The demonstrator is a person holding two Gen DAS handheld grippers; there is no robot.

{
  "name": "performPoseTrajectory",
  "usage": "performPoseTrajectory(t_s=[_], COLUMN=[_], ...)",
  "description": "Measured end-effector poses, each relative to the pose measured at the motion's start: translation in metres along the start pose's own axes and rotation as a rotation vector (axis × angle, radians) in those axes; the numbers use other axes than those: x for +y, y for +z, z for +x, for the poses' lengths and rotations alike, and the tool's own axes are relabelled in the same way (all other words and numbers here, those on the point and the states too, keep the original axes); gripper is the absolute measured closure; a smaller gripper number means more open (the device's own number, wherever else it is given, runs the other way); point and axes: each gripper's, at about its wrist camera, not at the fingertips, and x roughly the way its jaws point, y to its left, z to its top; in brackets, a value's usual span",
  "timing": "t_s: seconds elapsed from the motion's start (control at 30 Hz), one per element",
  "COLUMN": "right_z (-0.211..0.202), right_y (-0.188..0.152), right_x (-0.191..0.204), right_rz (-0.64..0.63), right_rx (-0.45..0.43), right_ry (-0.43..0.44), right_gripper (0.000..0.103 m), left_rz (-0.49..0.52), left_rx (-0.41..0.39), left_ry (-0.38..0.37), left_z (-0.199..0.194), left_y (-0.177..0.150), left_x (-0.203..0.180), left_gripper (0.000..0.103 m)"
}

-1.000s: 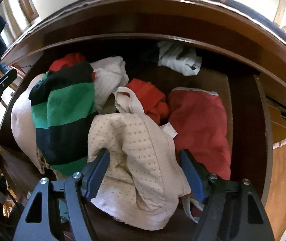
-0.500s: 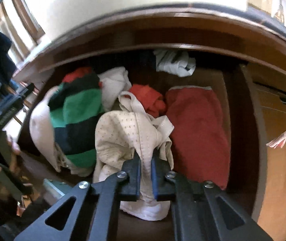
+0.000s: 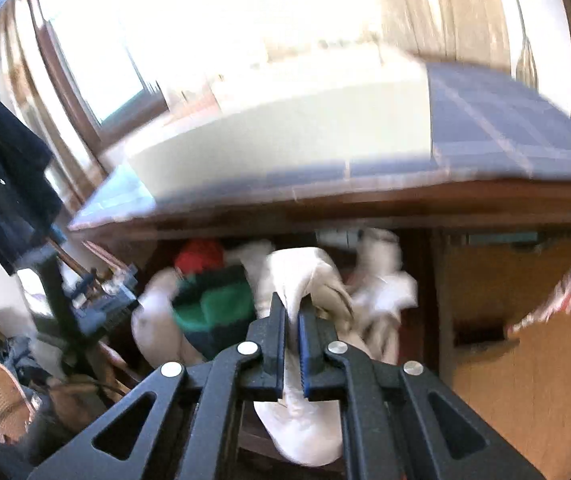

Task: Take underwear out of drawer
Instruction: 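Lift the beige underwear up and drop it into the cream box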

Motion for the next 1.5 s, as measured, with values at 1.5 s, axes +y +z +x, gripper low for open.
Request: performPoseTrajectory(t_s=[1.5], right_z=[0.148], right_y=[0.273], right_x=[-0.083], right_rz=[0.012], right_rx=[0.016], right_ry=[-0.244], right_gripper=[0.095], left_rz=[0.015], left_rx=[0.012], left_ry=[0.000], left_z=[0.002], left_y=[-0.001], left_x=[-0.007], left_gripper=[0.000])
